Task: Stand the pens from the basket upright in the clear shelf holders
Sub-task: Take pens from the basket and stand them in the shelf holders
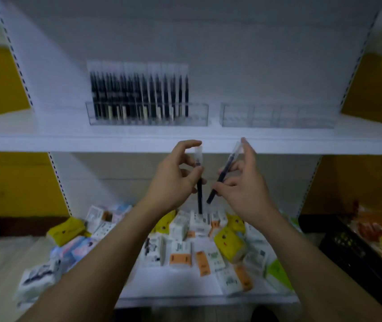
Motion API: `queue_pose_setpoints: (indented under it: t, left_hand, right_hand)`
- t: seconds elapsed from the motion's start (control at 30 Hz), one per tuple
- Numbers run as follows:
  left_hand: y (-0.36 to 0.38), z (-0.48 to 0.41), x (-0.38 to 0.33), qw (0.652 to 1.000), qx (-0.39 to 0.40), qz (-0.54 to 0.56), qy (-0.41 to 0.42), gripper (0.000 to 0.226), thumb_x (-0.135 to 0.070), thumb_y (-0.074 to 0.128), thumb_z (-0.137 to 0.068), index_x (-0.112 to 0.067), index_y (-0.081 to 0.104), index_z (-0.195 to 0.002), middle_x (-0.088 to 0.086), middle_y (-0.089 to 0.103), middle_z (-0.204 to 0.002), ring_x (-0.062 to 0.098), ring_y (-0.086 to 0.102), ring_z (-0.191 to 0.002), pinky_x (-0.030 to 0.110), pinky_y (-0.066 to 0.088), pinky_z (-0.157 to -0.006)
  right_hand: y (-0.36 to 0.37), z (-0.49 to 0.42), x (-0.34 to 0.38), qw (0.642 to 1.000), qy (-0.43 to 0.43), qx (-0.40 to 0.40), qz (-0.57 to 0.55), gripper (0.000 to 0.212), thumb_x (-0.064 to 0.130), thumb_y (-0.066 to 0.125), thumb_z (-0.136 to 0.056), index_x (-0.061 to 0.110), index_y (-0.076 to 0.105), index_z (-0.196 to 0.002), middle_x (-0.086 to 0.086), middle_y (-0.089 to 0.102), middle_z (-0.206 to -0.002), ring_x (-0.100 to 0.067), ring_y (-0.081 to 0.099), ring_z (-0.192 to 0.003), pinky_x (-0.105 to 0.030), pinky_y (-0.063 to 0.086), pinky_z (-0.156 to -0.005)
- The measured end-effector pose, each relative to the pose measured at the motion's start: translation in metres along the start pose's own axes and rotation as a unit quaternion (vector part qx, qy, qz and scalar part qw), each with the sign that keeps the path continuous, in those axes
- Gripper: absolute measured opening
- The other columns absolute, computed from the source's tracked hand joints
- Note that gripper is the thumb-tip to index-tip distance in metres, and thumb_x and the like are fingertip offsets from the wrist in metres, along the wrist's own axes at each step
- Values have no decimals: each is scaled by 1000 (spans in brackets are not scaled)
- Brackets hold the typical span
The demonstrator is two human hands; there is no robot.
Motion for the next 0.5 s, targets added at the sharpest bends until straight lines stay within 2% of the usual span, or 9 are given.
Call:
queue_pose_setpoints:
  t: [0.03, 0.1, 0.17, 0.33, 0.4, 0.5]
  left_hand:
    - [-5, -9, -15, 1000, 2, -15, 19, 43, -11, 58, -95, -39, 47, -126, 1, 56, -92, 12, 72, -72, 37, 59, -58]
    - [-15, -26, -43, 997, -2, -49, 57, 43, -14, 59, -95, -43, 47, -124, -3, 59, -94, 8, 72, -71, 36, 59, -56]
    - [-27, -43, -66, 993, -16, -74, 87, 41, -14, 61, -92, -41, 48, -120, -5, 59, -97, 7, 71, -68, 30, 59, -54]
    - [-54, -80, -92, 986, -43, -103, 122, 39, -13, 66, -89, -34, 51, -119, -5, 61, -87, 6, 66, -75, 27, 57, -69]
    - [-64, -94, -98, 981, -56, -128, 135, 40, -14, 67, -88, -33, 51, -120, -7, 61, -82, 2, 62, -75, 21, 52, -70]
    - [-76, -116, -106, 978, -69, -138, 140, 43, -15, 68, -87, -36, 49, -118, -9, 64, -85, 1, 64, -78, 16, 54, -72]
  right_hand:
    - [-5, -7, 14, 1000, -22, -8, -10, 109, 7, 76, -81, 49, 0, -147, 4, 59, -92, -17, 67, -66, -34, 59, -67]
    - [-13, -22, 41, 997, -66, -17, -20, 111, 8, 77, -80, 56, 0, -144, 8, 60, -91, -14, 67, -61, -27, 59, -63]
    - [-20, -39, 65, 994, -106, -24, -11, 100, 9, 77, -79, 55, 12, -141, 11, 59, -95, -11, 69, -62, -25, 59, -64]
    - [-28, -80, 105, 986, -162, -25, -32, 66, 9, 68, -88, 51, 38, -130, 3, 61, -92, -14, 71, -71, -37, 61, -69]
    - [-32, -97, 113, 982, -177, -37, -45, 58, 10, 65, -90, 47, 46, -130, 3, 60, -93, -14, 71, -72, -35, 61, -69]
    - [-38, -122, 122, 977, -200, -60, -38, 46, 12, 66, -90, 37, 54, -127, 9, 58, -103, -13, 71, -72, -33, 61, -66]
Point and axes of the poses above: each hand's wrist, its own z-axis away from the middle knuckle, its own y-axis out of the palm, x = y × z, the point moved 8 cm from there along -z, towards the middle knuckle
